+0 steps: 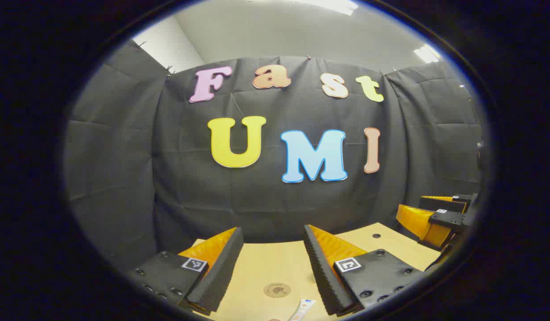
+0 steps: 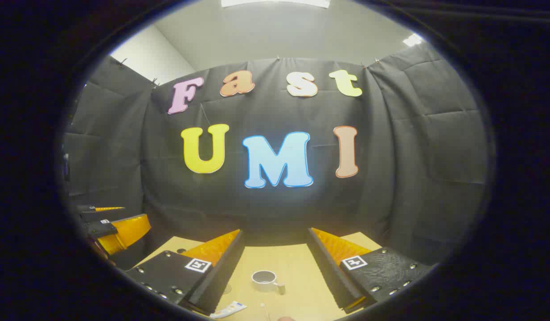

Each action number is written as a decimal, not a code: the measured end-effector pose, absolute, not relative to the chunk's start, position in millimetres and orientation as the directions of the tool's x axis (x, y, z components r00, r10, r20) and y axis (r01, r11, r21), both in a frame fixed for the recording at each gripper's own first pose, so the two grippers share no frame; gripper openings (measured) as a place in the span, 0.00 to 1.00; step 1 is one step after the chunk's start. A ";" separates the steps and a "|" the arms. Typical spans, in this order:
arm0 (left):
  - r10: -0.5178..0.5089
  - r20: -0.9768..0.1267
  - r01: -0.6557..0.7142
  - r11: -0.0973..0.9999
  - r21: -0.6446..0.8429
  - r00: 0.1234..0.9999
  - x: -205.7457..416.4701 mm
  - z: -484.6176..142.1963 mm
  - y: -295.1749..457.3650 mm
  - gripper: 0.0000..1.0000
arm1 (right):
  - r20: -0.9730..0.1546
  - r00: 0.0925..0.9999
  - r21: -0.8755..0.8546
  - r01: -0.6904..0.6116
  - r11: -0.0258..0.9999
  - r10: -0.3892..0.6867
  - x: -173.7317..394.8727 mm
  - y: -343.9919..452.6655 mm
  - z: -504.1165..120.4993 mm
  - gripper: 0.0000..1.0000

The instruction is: Put the toothbrush and toothpaste on the desktop into the cup, then pick up the cup and place it on the coaster on the desktop.

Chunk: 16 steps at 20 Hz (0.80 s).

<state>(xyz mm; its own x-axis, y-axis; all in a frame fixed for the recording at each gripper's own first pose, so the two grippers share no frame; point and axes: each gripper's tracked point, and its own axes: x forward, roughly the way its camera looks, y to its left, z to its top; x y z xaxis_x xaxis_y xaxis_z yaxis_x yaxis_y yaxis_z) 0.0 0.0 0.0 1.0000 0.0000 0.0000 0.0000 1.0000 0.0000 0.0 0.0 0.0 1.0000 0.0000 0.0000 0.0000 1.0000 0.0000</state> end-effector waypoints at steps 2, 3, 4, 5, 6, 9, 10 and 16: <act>-0.016 -0.009 0.016 1.000 -0.007 1.000 0.3 -5.5 -5.7 0.88 | -0.018 1.000 -0.005 0.007 1.000 -0.008 0.6 -1.6 -1.4 0.93; -0.021 -0.016 0.021 1.000 -0.010 1.000 1.0 -8.4 -7.9 0.88 | -0.026 1.000 -0.009 0.010 1.000 -0.010 0.5 -1.0 -3.7 0.91; -0.024 -0.026 0.024 1.000 -0.011 0.999 2.6 -10.4 -10.5 0.88 | -0.034 0.999 -0.010 0.010 1.000 -0.010 1.2 0.0 -4.5 0.91; -0.029 -0.031 0.028 1.000 -0.012 0.999 3.4 -12.6 -12.6 0.88 | -0.039 0.999 -0.011 0.008 1.000 -0.008 1.7 0.6 -6.5 0.91; -0.034 -0.034 0.034 0.999 -0.012 0.999 4.1 -14.0 -15.3 0.88 | -0.044 0.999 -0.012 0.005 1.000 -0.005 1.6 1.1 -8.1 0.91; -0.047 -0.040 0.047 0.999 -0.005 0.998 6.0 -16.2 -23.1 0.88 | -0.061 0.998 -0.019 -0.001 1.000 0.000 0.1 1.3 -14.0 0.89; -0.049 -0.040 0.049 0.999 -0.002 0.998 5.3 -15.8 -25.7 0.88 | -0.066 0.998 -0.018 -0.004 1.000 0.003 -0.3 1.9 -15.3 0.89; -0.064 -0.074 0.065 0.998 0.011 0.995 11.4 -28.3 -38.6 0.89 | -0.099 0.995 -0.009 -0.022 1.000 0.021 2.2 4.2 -25.2 0.91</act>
